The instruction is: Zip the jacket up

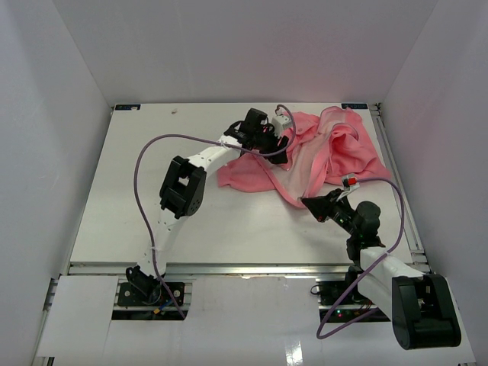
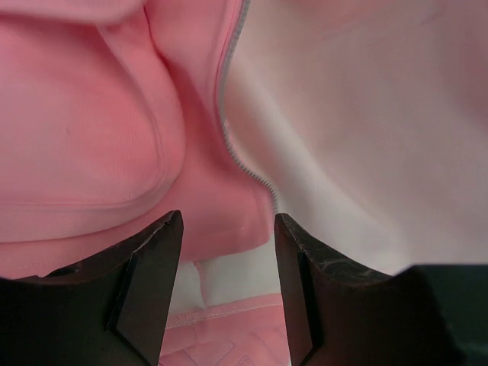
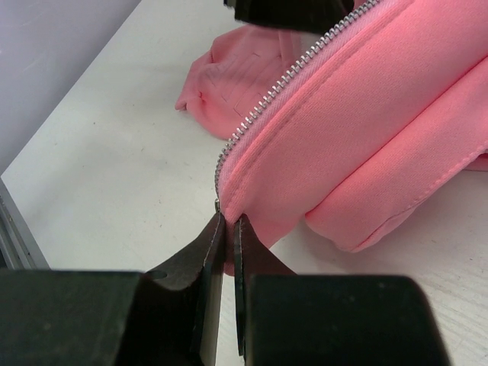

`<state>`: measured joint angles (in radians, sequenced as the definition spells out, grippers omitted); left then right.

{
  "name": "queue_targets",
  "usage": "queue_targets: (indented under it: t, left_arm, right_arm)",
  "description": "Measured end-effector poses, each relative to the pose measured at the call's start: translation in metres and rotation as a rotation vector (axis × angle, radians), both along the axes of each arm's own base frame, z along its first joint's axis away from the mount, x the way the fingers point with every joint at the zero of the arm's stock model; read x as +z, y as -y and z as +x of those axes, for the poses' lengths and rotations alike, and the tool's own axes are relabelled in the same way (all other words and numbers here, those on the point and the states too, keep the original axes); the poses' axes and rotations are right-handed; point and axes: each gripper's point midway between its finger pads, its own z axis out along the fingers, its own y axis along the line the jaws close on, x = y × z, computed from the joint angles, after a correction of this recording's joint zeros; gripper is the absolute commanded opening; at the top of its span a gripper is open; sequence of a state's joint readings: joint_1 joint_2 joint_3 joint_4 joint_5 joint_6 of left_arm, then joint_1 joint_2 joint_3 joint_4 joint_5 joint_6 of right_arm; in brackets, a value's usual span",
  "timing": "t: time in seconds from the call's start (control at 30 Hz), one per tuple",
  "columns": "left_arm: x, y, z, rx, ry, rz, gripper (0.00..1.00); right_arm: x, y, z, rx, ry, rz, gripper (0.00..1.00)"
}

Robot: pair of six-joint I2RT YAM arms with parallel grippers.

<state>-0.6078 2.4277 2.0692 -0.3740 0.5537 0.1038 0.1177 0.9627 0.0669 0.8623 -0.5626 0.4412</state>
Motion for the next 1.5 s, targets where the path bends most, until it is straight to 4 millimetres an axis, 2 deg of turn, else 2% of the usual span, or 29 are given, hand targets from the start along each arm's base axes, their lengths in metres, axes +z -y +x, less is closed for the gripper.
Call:
queue_targets:
  t: [0.07,0.13,1.03,1.1,1.2,1.27,1.3,1.33,1.47,1.5]
  left_arm:
    - [-0.023,-0.009,-0.006,-0.024,-0.037,0.045,0.62]
    - [-0.032,-0.011,-0.007,-0.043,-0.046,0.054,0.62]
    - [-0.028,0.000,0.005,-0.005,0.036,0.053,0.67]
    - [-0.028,0.001,0.005,-0.006,0.038,0.053,0.64]
    - [-0.029,0.002,0.005,-0.006,0.041,0.050,0.53]
    - [-0.031,0.003,0.005,-0.013,0.042,0.043,0.42]
    - [-0.032,0.003,0.004,-0.017,0.042,0.040,0.28]
    - [-0.034,0.003,0.004,-0.017,0.041,0.035,0.21]
    - [-0.040,0.000,-0.006,-0.014,0.026,0.008,0.00]
    - [-0.040,0.000,-0.008,-0.015,0.023,0.001,0.00]
  right_arm:
    - [0.000,0.000,0.000,-0.002,0.000,0.000,0.08]
    - [0.000,0.000,0.000,-0.002,0.002,0.000,0.08]
    - [0.001,0.000,0.000,-0.002,0.003,0.000,0.08]
    - [0.001,0.000,0.000,-0.002,0.002,0.000,0.08]
    - [0.001,0.000,0.000,-0.003,0.002,0.000,0.08]
    - [0.000,0.001,0.001,-0.006,-0.001,-0.001,0.08]
    - [-0.001,0.001,0.001,-0.007,-0.005,-0.001,0.08]
    - [-0.003,0.001,0.001,-0.006,-0.010,-0.002,0.08]
    - [-0.005,0.001,0.001,-0.005,-0.021,-0.002,0.08]
    - [-0.005,0.001,0.000,-0.005,-0.023,-0.003,0.08]
